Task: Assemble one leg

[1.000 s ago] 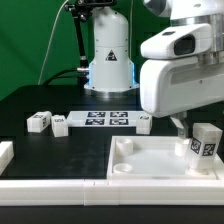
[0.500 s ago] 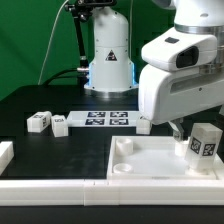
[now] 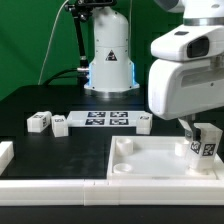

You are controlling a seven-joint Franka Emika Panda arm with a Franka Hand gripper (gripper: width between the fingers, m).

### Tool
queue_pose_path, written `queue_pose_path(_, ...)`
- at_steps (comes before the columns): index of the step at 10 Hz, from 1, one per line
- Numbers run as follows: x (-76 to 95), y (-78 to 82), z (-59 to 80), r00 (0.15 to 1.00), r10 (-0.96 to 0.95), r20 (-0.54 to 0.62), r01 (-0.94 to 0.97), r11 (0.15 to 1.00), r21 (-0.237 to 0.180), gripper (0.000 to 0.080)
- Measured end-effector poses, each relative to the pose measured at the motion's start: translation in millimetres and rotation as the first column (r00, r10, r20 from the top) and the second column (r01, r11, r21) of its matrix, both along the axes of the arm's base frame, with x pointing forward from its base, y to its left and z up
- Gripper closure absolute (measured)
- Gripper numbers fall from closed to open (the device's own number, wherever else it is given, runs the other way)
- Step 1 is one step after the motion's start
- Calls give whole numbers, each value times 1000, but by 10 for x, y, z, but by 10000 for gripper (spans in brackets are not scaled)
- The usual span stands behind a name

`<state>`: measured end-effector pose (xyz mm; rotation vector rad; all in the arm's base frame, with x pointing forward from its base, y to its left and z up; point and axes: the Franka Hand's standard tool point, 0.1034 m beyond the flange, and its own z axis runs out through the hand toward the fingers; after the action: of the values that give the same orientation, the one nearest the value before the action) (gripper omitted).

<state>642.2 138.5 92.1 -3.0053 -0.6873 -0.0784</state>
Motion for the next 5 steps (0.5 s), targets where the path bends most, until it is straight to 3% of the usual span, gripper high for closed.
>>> queue_pose_path(1, -17, -24, -35, 1000, 3, -6, -3, 1000, -1, 151)
queue_pose_path(3, -22, -70, -65, 999, 37, -8, -37, 999, -4, 395)
queue_pose_path(4, -19, -78, -64, 999, 37, -8, -37, 999, -4, 395)
queue_pose_path(5, -13, -78, -59, 999, 36, -5, -37, 999, -4, 500)
